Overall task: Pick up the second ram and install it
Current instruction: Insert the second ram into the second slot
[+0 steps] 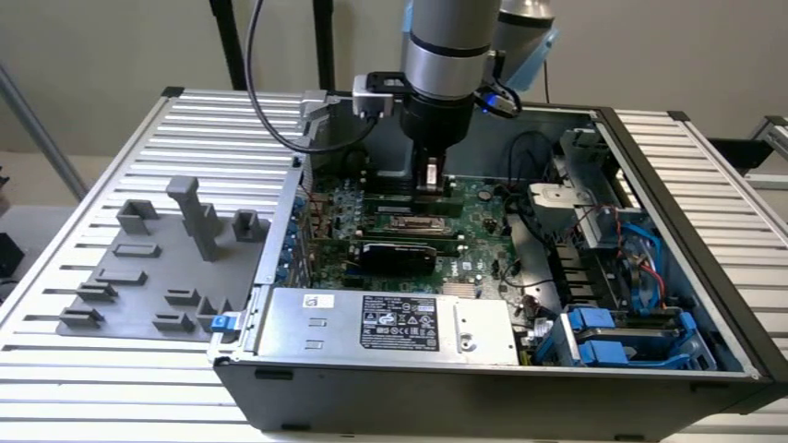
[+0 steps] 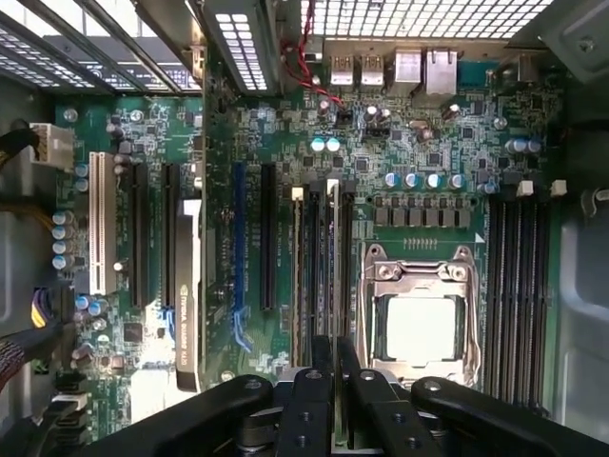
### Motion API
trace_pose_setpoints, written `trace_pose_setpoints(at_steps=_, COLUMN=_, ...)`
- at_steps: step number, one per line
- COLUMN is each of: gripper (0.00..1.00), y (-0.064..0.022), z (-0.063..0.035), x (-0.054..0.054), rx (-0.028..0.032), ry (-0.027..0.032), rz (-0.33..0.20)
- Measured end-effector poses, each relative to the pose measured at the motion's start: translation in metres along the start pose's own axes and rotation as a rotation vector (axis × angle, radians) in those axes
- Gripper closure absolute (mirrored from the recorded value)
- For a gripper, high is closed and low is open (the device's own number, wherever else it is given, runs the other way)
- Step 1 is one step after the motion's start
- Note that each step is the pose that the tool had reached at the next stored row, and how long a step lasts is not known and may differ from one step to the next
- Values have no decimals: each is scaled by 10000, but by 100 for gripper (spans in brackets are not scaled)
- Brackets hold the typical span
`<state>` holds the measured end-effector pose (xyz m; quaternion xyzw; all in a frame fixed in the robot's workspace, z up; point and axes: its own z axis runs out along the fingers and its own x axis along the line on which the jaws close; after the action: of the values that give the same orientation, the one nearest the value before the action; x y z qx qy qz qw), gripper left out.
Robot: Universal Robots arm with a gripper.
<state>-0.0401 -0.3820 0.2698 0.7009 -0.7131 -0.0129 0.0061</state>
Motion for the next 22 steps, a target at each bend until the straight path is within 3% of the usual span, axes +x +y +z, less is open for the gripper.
trace_pose_setpoints(at_steps=18, gripper=100, y=-35, z=324, x=-21, rx=1, ry=0, rz=6)
trace_pose_setpoints(at_steps=22, gripper=100, y=-35, z=357, x=-26, rx=1, ry=-1, rz=31)
